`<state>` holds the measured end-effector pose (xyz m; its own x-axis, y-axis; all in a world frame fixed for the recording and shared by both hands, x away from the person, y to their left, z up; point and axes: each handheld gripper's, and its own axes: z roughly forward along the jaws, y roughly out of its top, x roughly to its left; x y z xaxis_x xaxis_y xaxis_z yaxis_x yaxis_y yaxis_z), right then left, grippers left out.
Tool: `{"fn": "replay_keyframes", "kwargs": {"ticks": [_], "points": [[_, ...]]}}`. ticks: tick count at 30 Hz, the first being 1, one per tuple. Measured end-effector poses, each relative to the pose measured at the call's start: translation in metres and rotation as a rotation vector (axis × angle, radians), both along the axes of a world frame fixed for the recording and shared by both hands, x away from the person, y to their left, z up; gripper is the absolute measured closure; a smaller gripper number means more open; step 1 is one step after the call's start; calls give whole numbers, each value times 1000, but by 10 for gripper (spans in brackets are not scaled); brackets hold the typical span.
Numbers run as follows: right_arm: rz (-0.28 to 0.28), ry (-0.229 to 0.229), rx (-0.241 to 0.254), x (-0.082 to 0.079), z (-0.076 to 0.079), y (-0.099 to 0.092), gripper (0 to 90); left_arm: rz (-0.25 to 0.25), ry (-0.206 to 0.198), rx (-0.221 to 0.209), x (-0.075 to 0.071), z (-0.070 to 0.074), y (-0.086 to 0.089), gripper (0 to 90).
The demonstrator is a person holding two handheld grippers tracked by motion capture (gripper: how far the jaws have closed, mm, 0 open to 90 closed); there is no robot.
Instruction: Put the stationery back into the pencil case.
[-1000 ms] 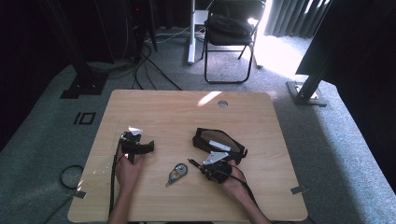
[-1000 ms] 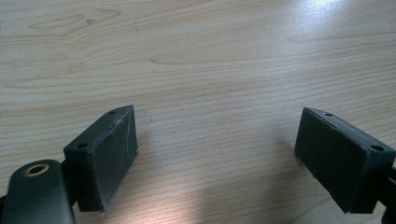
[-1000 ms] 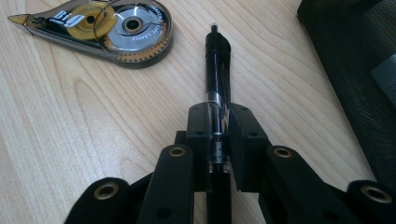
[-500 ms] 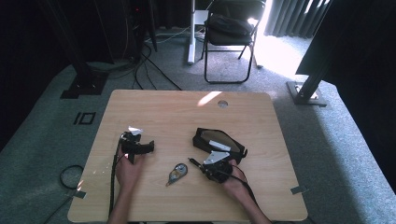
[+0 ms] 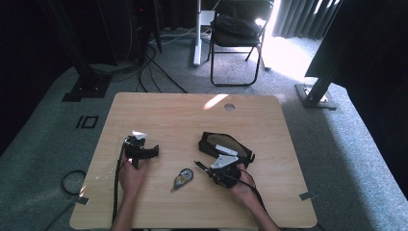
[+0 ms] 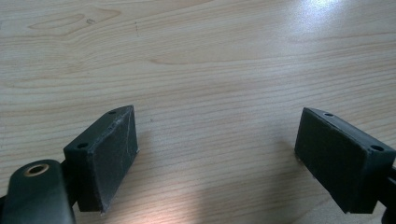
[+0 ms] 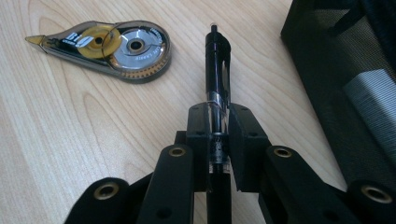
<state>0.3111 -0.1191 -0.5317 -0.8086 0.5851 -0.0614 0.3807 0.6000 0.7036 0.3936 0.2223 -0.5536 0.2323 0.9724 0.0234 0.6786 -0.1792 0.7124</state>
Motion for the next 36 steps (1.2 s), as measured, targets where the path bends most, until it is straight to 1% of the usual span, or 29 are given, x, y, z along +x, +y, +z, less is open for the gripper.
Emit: {"fn": "replay_keyframes", "kwargs": {"ticks": [15,23,36], "points": [[-17,-26,22,1,11,-8,796,0,0,0,0,0,0,134],[-20,-29,25,0,14,-9,796,0,0,0,0,0,0,134],[-23,-46,37,-2,21,-12,796,0,0,0,0,0,0,134]]}}
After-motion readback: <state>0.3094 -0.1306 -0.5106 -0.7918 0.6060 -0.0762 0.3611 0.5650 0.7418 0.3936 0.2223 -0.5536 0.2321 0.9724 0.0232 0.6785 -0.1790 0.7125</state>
